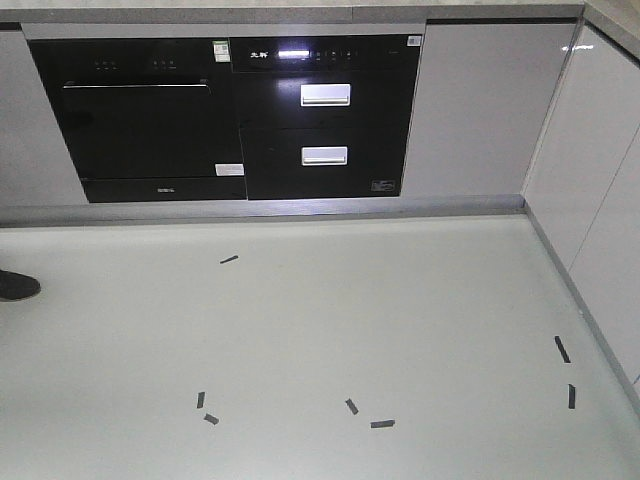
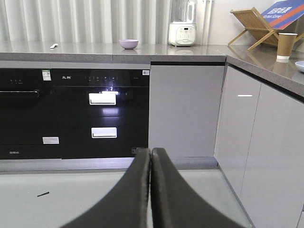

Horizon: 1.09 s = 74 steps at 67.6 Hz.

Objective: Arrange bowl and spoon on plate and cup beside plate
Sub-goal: 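Drive the base toward the counter with the spoon and bowl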

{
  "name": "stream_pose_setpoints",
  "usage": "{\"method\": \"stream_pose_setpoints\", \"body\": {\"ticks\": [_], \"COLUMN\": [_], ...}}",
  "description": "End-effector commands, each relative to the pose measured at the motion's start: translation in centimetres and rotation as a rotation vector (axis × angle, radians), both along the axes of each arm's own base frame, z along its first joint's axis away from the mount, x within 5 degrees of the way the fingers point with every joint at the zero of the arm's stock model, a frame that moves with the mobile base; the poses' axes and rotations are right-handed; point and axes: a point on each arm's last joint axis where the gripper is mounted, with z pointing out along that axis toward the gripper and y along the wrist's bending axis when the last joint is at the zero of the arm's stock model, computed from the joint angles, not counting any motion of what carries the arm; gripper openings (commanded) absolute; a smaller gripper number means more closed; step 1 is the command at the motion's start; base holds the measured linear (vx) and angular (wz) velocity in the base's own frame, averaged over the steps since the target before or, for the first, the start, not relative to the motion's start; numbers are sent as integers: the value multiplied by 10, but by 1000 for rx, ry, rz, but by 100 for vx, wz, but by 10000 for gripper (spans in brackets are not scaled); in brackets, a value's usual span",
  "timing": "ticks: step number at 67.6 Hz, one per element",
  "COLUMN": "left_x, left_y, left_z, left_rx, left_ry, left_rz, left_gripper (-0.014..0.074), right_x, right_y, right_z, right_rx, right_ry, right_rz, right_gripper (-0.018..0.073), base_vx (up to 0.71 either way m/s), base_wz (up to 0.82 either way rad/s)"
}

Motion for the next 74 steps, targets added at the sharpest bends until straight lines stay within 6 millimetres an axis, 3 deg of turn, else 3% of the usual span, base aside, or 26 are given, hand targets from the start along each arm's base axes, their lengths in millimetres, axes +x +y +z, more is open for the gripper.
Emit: {"method": "stream_pose_setpoints", "body": {"ticks": [1, 74], "left_x": [-2, -2], "left_y": [-1, -1], "left_z": [14, 14], "left_rx": [-15, -15], "left_ry": [-104, -104], "left_rz": [-12, -12], "left_gripper": [-6, -6], "right_x": [0, 0], "right_y": [0, 0], "right_z": [4, 4], "right_rx": [-16, -16], "right_ry": [-70, -70], "right_rz": [-3, -3], "right_gripper": [-3, -3], "base_vx": [0, 0], "base_wz": [0, 0]}}
